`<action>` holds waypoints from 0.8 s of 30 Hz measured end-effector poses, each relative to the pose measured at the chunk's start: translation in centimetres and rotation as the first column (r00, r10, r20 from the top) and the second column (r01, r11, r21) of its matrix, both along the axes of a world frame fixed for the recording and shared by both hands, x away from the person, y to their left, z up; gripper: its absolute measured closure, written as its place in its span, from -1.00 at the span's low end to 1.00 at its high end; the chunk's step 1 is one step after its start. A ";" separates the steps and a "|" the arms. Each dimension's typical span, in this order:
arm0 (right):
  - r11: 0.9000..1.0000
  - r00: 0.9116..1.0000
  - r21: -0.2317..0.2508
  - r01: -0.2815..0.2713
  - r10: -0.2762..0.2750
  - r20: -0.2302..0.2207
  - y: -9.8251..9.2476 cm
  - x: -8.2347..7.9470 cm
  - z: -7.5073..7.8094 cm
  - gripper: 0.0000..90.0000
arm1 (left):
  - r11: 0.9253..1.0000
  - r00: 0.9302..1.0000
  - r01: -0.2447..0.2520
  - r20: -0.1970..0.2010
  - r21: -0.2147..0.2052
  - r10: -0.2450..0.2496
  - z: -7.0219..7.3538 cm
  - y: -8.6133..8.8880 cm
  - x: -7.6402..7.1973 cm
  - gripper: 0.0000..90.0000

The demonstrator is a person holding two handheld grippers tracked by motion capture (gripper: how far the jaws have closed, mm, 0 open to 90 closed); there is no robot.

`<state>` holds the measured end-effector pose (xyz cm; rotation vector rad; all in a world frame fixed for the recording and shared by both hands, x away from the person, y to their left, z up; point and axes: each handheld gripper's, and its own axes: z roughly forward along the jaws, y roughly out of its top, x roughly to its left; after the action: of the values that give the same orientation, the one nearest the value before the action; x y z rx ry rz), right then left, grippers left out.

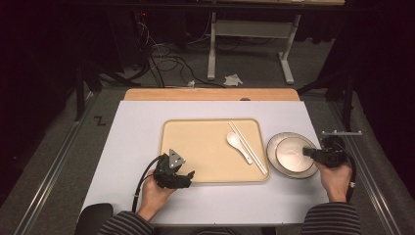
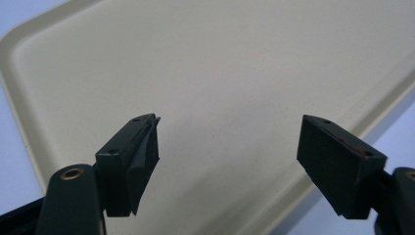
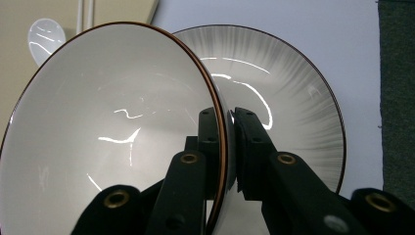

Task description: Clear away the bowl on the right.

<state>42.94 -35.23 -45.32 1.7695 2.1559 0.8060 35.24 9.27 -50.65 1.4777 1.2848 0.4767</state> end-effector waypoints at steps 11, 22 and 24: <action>1.000 0.998 0.006 -0.011 0.010 0.065 0.1 -0.6 1.0 0.87 | 1.000 1.000 -0.004 -0.004 -0.007 0.004 0.0 0.0 0.2 -0.46; 0.997 0.992 0.003 -0.076 0.076 0.101 1.8 -1.9 2.5 0.87 | 0.999 1.000 0.002 -0.013 -0.035 -0.002 0.3 0.1 0.9 -0.46; 0.996 0.991 0.001 -0.087 0.087 0.103 2.2 -2.1 2.7 0.87 | 0.999 1.000 0.005 -0.018 -0.037 -0.006 0.2 0.0 1.0 -0.46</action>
<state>40.82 -33.02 -42.61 1.6088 2.1778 0.9036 36.29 9.30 -50.42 1.4577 1.2972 0.4347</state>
